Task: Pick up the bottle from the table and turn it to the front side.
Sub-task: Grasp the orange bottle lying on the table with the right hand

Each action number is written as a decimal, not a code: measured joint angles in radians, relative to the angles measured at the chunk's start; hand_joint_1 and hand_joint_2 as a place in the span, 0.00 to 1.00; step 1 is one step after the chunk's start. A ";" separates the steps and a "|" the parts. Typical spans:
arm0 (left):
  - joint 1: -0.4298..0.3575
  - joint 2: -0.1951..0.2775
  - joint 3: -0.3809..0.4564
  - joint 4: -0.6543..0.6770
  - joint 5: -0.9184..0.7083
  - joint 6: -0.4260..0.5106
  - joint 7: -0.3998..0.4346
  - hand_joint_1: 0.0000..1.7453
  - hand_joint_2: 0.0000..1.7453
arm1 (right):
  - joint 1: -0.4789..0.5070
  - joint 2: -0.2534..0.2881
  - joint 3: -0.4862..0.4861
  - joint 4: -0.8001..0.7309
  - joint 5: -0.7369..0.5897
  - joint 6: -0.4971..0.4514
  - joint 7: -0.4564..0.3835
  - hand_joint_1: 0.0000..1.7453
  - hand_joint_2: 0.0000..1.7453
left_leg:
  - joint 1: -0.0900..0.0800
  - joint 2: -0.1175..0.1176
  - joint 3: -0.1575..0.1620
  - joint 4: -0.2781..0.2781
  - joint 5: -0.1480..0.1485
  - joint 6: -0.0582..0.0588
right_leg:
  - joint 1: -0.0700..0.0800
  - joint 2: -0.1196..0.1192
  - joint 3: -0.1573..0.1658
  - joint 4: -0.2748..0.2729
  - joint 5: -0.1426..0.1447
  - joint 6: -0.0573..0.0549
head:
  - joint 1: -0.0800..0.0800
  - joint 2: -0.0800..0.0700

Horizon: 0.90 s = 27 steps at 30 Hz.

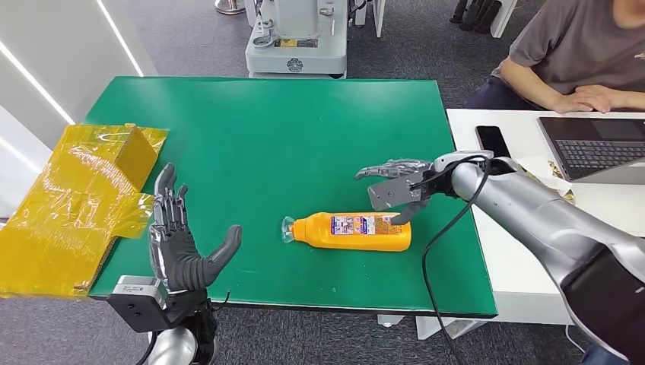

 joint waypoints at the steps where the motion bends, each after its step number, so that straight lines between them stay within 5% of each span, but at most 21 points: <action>1: 0.000 0.000 0.000 0.000 0.000 -0.004 0.002 0.00 1.00 | 0.017 0.004 0.004 0.009 0.004 -0.018 0.000 0.00 1.00 | 0.000 0.000 0.000 0.000 0.000 0.000 | 0.000 0.000 0.000 0.000 0.000 0.000 | 0.000 0.000; 7: -0.005 -0.001 -0.001 0.000 -0.002 -0.022 0.015 0.00 1.00 | 0.130 0.005 0.006 0.034 0.025 -0.099 0.010 0.00 1.00 | 0.000 0.000 0.000 0.000 0.000 0.000 | 0.000 0.000 0.000 0.000 0.000 0.000 | 0.000 0.000; 22: -0.010 -0.001 -0.030 0.003 0.000 -0.043 0.028 0.00 1.00 | 0.309 -0.098 -0.093 -0.059 0.071 -0.202 0.060 0.00 1.00 | 0.000 0.001 0.002 0.000 -0.001 0.001 | 0.000 0.001 0.002 -0.001 0.000 0.000 | 0.000 0.000; 26: -0.010 -0.001 -0.033 0.003 0.003 -0.043 0.027 0.00 1.00 | 0.349 -0.125 -0.139 -0.107 0.103 -0.227 0.073 0.98 1.00 | 0.000 0.001 0.003 0.000 -0.001 0.001 | 0.000 0.001 0.003 -0.002 0.000 0.001 | 0.000 0.000; 27: -0.010 -0.001 -0.033 0.004 0.004 -0.042 0.027 0.00 1.00 | 0.357 -0.128 -0.150 -0.116 0.116 -0.234 0.074 1.00 1.00 | 0.000 0.001 0.004 0.000 -0.001 0.001 | 0.000 0.001 0.004 -0.002 0.000 0.001 | 0.000 0.000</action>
